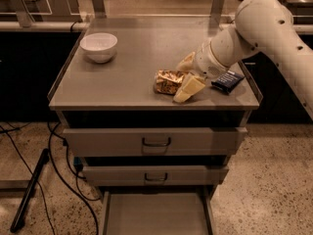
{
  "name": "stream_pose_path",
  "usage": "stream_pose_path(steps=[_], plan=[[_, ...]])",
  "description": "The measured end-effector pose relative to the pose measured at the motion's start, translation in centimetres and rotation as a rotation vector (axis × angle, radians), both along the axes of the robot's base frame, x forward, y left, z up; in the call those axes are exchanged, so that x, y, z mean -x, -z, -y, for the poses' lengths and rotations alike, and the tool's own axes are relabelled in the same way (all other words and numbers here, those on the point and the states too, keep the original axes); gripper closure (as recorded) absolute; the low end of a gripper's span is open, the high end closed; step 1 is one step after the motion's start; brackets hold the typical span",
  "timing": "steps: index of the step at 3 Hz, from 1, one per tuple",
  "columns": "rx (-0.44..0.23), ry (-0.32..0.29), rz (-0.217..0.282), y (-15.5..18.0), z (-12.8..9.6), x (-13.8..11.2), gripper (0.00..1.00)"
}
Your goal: Pick orange can from bottom drawer and place on counter
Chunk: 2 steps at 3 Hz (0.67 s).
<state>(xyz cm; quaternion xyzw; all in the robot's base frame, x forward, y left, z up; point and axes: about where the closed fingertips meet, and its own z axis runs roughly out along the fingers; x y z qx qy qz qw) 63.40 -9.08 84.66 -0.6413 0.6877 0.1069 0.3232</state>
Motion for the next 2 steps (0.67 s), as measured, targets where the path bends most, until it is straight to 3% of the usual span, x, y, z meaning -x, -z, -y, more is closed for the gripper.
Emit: stream_pose_path(steps=[2], plan=[[0.001,0.002,0.007,-0.44,-0.21,-0.19,0.0]])
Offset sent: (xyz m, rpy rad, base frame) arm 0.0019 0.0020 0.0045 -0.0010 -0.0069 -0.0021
